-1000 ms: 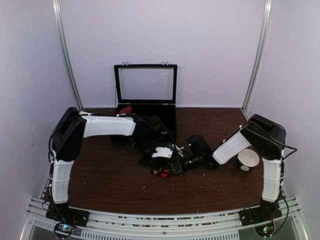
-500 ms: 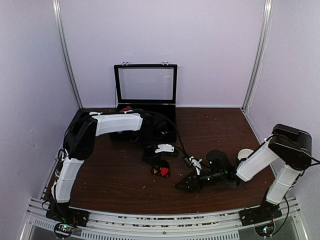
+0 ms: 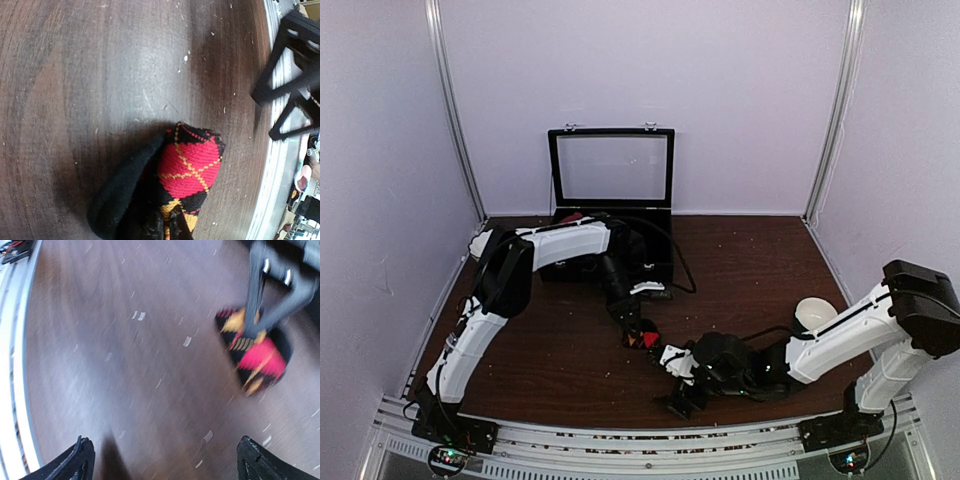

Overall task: Roll the socks
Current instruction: Roll the sock at the center of the board.

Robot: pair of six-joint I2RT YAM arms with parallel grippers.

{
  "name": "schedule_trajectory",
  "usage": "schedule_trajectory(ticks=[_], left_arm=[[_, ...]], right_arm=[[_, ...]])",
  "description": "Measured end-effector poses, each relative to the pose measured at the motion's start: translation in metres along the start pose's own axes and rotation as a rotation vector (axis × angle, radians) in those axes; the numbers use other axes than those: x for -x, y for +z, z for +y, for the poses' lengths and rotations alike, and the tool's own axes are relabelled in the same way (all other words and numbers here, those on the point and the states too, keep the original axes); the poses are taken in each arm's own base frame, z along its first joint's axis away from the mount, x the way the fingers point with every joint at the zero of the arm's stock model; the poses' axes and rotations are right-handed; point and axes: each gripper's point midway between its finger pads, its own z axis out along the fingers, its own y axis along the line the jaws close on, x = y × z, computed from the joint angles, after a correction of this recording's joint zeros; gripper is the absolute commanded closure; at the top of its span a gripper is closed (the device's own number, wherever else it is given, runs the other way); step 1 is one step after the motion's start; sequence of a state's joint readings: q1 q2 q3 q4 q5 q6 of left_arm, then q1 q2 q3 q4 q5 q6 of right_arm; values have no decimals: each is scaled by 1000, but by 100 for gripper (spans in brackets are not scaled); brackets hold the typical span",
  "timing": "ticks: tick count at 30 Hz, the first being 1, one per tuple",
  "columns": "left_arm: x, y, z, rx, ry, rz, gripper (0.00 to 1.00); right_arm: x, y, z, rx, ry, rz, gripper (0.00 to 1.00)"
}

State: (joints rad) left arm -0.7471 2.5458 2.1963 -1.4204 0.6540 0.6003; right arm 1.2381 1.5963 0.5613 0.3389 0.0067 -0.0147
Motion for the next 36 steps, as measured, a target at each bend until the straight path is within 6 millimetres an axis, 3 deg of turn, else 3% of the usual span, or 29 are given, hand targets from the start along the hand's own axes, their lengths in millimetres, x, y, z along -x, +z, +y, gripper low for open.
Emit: schedule_trajectory(ticks=[8, 15, 18, 21, 24, 26, 29, 34, 36], left_arm=[[-1, -1, 2, 6, -26, 18, 100], [-2, -1, 1, -28, -53, 33, 100], [-9, 2, -3, -67, -61, 39, 100], [-21, 5, -13, -127, -77, 57, 100], [-30, 8, -19, -167, -88, 77, 100], [-35, 9, -23, -185, -92, 93, 100], [-39, 10, -26, -201, -96, 107, 100], [-42, 10, -26, -199, -99, 117, 100], [-43, 9, -25, -187, -97, 127, 100]], right_arm=[[55, 3, -47, -255, -145, -40, 0], [78, 10, -85, -461, -189, -20, 0], [86, -5, -104, -546, -160, -41, 0], [97, -33, -123, -612, -61, -129, 0], [104, -50, -131, -530, 43, -229, 0], [106, -48, -131, -468, 53, -245, 0], [102, -34, -106, -360, -9, -227, 1], [91, -24, -54, -194, -158, -218, 19], [91, -19, -41, -153, -201, -213, 25]])
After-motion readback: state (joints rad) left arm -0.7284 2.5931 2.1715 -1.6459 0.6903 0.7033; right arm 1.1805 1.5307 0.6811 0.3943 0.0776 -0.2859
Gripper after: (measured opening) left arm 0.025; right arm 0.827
